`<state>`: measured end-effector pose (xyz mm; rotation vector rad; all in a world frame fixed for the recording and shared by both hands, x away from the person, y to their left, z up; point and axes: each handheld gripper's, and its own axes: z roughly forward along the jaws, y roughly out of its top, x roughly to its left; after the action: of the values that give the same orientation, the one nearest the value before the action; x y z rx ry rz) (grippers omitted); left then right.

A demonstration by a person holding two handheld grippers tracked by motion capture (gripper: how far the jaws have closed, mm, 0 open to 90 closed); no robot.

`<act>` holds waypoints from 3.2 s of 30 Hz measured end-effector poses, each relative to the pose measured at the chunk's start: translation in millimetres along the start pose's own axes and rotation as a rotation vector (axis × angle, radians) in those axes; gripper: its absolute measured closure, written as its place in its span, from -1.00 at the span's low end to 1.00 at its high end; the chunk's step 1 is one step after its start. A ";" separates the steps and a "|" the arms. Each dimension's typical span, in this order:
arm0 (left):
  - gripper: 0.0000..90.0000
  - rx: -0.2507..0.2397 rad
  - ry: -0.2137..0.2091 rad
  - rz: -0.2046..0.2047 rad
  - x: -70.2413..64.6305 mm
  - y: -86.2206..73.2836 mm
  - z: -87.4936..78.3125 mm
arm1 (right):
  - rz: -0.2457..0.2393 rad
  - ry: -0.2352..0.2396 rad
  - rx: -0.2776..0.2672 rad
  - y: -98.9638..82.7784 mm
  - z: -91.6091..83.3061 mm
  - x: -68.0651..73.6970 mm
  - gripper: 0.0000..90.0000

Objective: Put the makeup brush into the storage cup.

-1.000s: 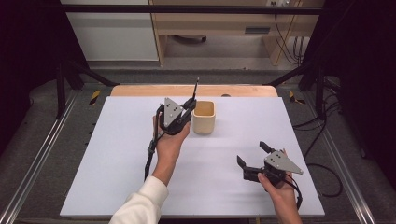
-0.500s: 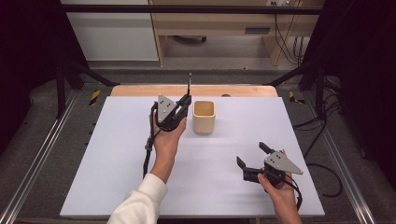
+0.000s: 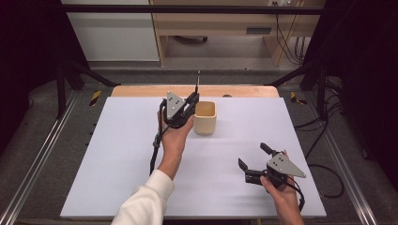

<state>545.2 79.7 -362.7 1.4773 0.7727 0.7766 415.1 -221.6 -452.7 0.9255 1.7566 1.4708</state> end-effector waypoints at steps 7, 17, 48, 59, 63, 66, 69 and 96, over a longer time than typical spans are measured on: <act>0.86 -0.004 -0.007 -0.010 -1.6 -3.0 8.5 | 0.001 -0.006 0.006 -1.3 -0.2 -2.1 -0.92; 0.86 0.007 -0.003 -0.032 -0.2 -15.8 16.3 | 0.001 0.000 0.010 -2.1 0.8 -1.4 -0.91; 0.86 0.003 -0.029 -0.040 -3.3 -32.2 32.1 | 0.003 0.009 0.017 -2.7 0.5 -1.2 -0.91; 0.86 0.005 -0.026 -0.042 -3.5 -35.6 35.3 | 0.008 0.014 0.018 -3.2 1.0 -0.8 -0.90; 0.86 0.010 -0.025 -0.036 -3.4 -36.8 36.4 | 0.011 0.015 0.020 -3.2 1.4 -0.6 -0.90; 0.86 0.011 -0.022 -0.039 -2.8 -37.8 37.1 | 0.012 0.016 0.018 -3.1 1.0 -0.8 -0.90; 0.86 0.014 -0.023 -0.037 -2.1 -38.7 37.7 | 0.013 0.016 0.018 -3.0 1.0 -0.8 -0.90; 0.86 0.031 -0.020 -0.045 2.3 -46.8 37.6 | 0.002 0.021 0.024 -3.9 2.0 -0.1 -0.90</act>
<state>576.9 62.9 -410.8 1.4885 0.8038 0.7176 416.5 -221.1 -456.8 0.9273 1.7920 1.4686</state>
